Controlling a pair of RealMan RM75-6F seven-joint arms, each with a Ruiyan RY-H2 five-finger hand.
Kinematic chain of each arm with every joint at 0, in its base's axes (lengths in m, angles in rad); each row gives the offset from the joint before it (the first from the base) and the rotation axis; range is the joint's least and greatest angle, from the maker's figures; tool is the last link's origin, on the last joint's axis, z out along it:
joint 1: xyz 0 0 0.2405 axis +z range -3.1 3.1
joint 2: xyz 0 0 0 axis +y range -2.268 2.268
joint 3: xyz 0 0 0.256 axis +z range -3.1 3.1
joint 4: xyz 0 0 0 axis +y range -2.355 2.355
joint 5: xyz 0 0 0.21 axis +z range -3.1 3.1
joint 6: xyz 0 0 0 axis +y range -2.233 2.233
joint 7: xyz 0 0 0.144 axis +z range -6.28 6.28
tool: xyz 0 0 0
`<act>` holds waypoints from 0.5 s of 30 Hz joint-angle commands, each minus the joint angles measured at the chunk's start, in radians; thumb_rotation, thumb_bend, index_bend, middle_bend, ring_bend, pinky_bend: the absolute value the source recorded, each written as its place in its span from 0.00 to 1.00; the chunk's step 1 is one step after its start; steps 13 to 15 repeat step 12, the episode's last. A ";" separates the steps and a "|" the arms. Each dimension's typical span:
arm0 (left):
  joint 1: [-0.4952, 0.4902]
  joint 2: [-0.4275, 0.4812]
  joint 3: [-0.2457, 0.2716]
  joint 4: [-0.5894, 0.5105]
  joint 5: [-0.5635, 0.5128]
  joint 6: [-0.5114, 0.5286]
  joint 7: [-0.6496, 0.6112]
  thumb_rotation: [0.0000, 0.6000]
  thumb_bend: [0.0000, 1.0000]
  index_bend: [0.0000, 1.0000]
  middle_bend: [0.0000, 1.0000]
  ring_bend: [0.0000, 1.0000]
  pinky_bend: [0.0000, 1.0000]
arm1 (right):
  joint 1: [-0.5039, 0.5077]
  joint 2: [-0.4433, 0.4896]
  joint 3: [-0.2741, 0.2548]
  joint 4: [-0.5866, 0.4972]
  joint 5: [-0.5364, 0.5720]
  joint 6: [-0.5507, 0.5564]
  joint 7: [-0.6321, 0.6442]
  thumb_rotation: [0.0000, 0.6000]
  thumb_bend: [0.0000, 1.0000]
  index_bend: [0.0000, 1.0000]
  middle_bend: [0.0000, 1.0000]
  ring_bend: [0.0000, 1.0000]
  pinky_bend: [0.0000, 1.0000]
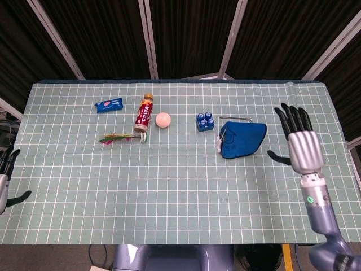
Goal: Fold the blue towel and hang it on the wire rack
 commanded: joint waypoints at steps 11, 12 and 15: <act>0.025 -0.020 0.013 0.001 0.075 0.069 0.025 1.00 0.00 0.00 0.00 0.00 0.00 | -0.220 -0.004 -0.139 0.085 -0.156 0.189 0.054 1.00 0.00 0.00 0.00 0.00 0.00; 0.026 -0.021 0.013 0.002 0.078 0.072 0.027 1.00 0.00 0.00 0.00 0.00 0.00 | -0.224 -0.007 -0.140 0.092 -0.157 0.190 0.050 1.00 0.00 0.00 0.00 0.00 0.00; 0.026 -0.021 0.013 0.002 0.078 0.072 0.027 1.00 0.00 0.00 0.00 0.00 0.00 | -0.224 -0.007 -0.140 0.092 -0.157 0.190 0.050 1.00 0.00 0.00 0.00 0.00 0.00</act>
